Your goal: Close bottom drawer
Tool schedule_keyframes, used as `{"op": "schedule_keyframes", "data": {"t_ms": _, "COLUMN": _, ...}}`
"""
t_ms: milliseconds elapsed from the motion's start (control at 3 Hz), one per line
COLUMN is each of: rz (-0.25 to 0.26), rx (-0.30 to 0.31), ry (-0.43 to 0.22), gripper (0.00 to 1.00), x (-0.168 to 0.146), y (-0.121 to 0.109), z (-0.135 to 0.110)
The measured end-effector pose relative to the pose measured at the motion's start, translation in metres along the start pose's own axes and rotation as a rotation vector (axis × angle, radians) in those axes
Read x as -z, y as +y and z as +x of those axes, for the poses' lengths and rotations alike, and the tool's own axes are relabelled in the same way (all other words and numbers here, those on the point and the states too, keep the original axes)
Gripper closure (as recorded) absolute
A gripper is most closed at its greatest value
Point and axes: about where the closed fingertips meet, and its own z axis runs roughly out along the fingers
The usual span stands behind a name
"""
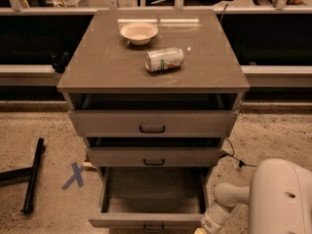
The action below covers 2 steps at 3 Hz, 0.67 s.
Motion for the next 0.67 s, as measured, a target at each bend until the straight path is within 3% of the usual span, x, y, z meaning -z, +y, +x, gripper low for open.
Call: {"op": "schedule_keyframes", "data": {"t_ms": 667, "rz": 0.084, "rx": 0.053, "ry": -0.091, "gripper": 0.71, "x": -0.018, "y": -0.016, "z": -0.030}}
